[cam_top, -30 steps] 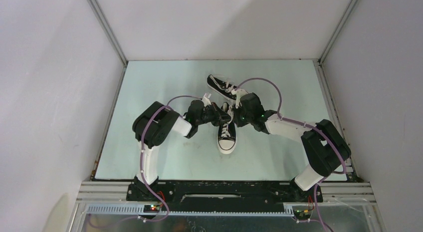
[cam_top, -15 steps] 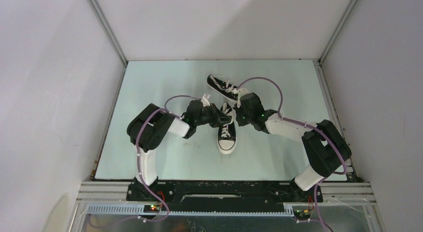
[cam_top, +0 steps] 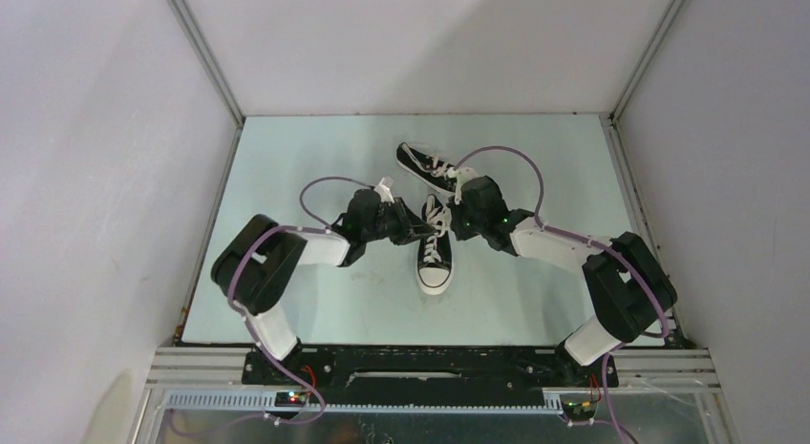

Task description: Tie the shoes

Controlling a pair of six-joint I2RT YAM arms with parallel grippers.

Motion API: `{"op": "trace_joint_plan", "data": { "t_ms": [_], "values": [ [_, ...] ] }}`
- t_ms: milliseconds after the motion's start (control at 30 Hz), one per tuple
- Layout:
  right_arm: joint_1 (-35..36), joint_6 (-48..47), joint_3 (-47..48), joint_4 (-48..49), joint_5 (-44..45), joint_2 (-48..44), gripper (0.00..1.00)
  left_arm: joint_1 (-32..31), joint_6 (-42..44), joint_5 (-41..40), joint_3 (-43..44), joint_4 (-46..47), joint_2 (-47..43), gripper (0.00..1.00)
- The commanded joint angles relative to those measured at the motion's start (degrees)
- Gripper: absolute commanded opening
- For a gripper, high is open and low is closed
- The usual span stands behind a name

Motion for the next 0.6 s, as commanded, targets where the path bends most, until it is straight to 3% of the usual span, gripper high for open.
{"op": "trace_joint_plan", "data": {
  "t_ms": [0,100,233,267,367,433,567],
  "values": [
    [0.2,0.9,-0.1,2.9,-2.8,-3.2,0.0,0.6,7.5,-4.8,-0.5,-9.3,-8.0,0.21],
    [0.3,1.0,-0.3,4.6,-4.1,-3.3,0.0,0.5,9.7,-6.8,-0.2,-14.8,-11.9,0.24],
    [0.3,1.2,-0.5,5.1,-5.1,-3.1,0.0,0.1,13.9,-10.0,0.7,-20.1,-16.2,0.4],
    [0.3,1.2,-0.6,5.2,-5.7,-3.2,0.0,-0.2,15.2,-11.0,0.9,-21.2,-16.7,0.53],
    [0.3,1.3,-0.6,5.7,-6.5,-3.1,0.0,-0.6,17.3,-13.4,2.8,-23.4,-18.2,0.8],
    [0.4,1.3,-0.6,5.7,-6.6,-3.1,0.0,-0.9,17.8,-13.8,4.2,-24.5,-18.0,0.87],
    [0.5,1.4,-0.6,5.8,-6.9,-2.9,0.0,-1.6,18.3,-14.8,6.8,-26.3,-17.2,0.9]
  ]
}}
